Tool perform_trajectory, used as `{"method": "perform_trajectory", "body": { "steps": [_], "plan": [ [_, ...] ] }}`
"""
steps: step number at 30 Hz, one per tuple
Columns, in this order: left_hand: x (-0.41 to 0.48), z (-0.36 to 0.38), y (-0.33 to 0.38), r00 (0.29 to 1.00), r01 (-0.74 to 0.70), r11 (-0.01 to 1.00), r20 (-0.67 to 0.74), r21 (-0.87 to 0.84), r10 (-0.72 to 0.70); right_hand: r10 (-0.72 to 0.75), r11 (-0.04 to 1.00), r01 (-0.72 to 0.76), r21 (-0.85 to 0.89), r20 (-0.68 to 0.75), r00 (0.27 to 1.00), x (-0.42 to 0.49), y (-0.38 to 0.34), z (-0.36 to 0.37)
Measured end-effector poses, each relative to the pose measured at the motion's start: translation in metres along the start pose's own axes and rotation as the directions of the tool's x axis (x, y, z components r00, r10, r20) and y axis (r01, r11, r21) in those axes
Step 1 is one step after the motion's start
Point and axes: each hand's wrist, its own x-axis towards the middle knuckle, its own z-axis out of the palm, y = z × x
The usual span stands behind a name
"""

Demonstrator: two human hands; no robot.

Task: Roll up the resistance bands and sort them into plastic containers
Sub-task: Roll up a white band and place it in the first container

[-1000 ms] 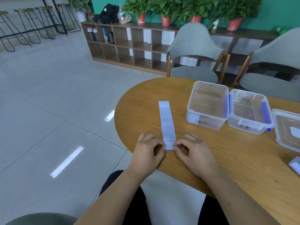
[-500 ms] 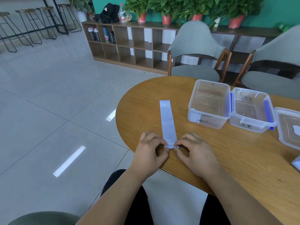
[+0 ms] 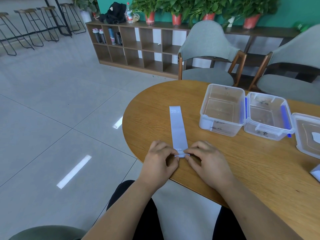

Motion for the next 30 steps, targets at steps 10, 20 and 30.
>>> {"method": "perform_trajectory", "body": {
  "steps": [10,20,30],
  "plan": [
    [-0.0001,-0.0014,0.0017,0.999,0.030,0.999,-0.009,-0.026,-0.031,-0.022,1.000,0.022,0.006,0.017,1.000,0.0008,-0.0006,-0.0002],
    [0.0009,-0.0025,0.0057,0.999,0.052,0.998,-0.012,-0.035,-0.053,0.005,1.000,-0.005,-0.015,-0.001,1.000,0.0022,-0.0011,0.0016],
    [0.0011,0.0009,0.0048,0.997,0.067,0.998,-0.026,0.018,-0.067,-0.027,0.996,0.026,-0.091,-0.012,1.000,0.0023,-0.0003,0.0061]
  ]
}}
